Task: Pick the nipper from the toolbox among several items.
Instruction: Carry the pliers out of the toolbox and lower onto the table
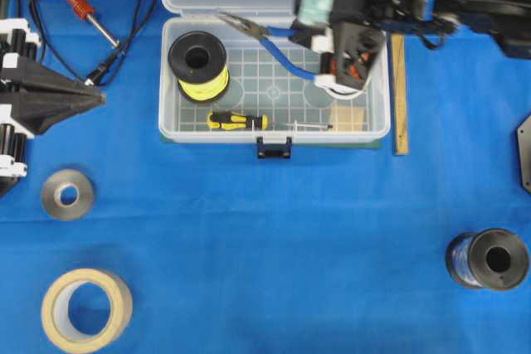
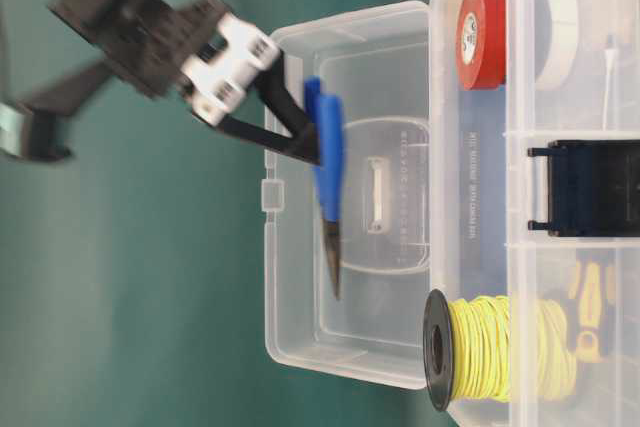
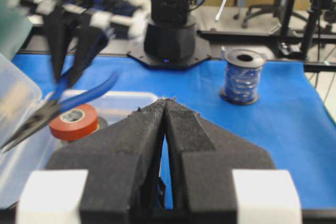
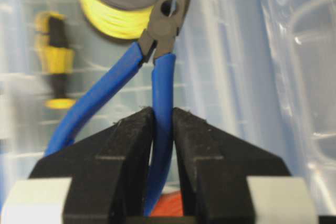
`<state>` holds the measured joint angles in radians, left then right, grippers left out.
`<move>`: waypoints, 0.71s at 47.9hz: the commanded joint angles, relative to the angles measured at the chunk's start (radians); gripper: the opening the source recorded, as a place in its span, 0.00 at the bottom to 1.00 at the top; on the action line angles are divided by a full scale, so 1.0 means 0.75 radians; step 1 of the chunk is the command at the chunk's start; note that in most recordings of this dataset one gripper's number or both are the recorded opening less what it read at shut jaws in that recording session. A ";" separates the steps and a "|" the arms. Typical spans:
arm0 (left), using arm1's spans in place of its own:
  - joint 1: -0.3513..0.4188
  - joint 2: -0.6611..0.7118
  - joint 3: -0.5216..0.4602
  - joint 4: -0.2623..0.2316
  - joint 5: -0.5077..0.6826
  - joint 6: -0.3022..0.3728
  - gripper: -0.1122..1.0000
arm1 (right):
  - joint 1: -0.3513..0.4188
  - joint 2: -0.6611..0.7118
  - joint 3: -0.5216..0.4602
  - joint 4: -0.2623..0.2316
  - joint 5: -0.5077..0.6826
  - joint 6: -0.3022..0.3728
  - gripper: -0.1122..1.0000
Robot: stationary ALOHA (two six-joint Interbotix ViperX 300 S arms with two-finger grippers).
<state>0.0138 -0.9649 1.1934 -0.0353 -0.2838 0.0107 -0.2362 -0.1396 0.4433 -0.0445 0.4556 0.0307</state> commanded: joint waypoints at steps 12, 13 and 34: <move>0.008 0.006 -0.016 -0.002 -0.006 -0.004 0.10 | 0.348 -0.112 0.133 0.004 -0.184 0.182 0.22; 0.008 0.006 -0.016 -0.004 -0.006 -0.002 0.10 | 0.372 -0.100 0.141 0.006 -0.202 0.200 0.22; 0.008 0.012 -0.014 -0.002 -0.004 -0.006 0.10 | 0.542 0.317 0.121 0.004 -0.352 0.481 0.22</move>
<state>0.0184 -0.9649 1.1919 -0.0353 -0.2838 0.0077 0.1595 0.0782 0.5630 -0.0414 0.2086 0.3743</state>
